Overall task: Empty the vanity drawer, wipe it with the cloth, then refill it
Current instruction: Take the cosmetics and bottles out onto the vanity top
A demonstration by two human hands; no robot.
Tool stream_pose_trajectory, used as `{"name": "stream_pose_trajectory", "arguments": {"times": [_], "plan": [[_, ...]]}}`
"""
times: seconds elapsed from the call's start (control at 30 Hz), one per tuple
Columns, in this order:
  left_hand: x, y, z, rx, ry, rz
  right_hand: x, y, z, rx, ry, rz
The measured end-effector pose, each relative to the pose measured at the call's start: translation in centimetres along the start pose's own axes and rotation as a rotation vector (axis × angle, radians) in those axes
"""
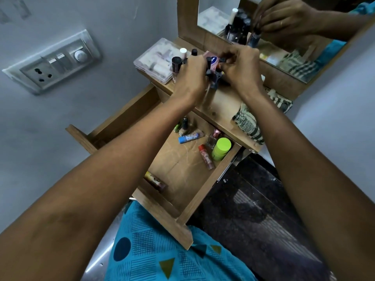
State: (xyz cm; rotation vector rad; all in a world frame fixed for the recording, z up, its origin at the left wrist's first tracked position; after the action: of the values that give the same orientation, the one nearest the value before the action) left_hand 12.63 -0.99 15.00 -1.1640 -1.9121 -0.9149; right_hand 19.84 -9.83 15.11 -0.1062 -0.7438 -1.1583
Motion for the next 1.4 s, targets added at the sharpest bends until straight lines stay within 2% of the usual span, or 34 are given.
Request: {"name": "stream_pose_trajectory", "arguments": {"times": [0.2, 0.6, 0.83, 1.03, 1.17, 1.27, 1.4], "plan": [[-0.1, 0.2, 0.3, 0.017, 0.026, -0.024, -0.4, -0.1, 0.2, 0.035, -0.039, 0.008], [0.4, -0.5, 0.9, -0.011, 0.047, -0.072, -0.1, -1.3, -1.3, -0.030, -0.023, 0.003], [0.4, -4.3, 1.1, 0.000, -0.073, -0.097, 0.6, -5.3, -0.5, -0.053, 0.010, -0.060], [-2.7, -8.4, 2.9, 0.143, -0.198, -0.016, 0.3, -11.6, -1.3, -0.118, -0.012, -0.032], [-5.1, -9.7, 4.3, 0.207, -0.306, 0.126, -0.3, -16.1, -2.3, -0.178, -0.076, 0.028], [-6.8, -9.7, 4.5, 0.182, -0.333, 0.219, -1.0, -18.8, -3.0, -0.213, -0.150, 0.034], [-8.6, -9.3, 4.3, 0.105, -0.315, 0.311, -1.6, -20.5, -3.7, -0.229, -0.215, -0.054]]}}
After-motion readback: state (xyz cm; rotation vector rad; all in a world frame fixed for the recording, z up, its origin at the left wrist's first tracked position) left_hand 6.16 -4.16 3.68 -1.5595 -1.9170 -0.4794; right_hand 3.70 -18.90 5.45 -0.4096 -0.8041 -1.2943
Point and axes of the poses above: each hand's wrist, its own y-axis towards the middle knuckle, its own x-axis out of the back of the hand, z = x × y, the point moved 4 cm from there along y, towards the middle knuckle, and after that the axes turned 6 degrees about y, right-handed, at the moved point
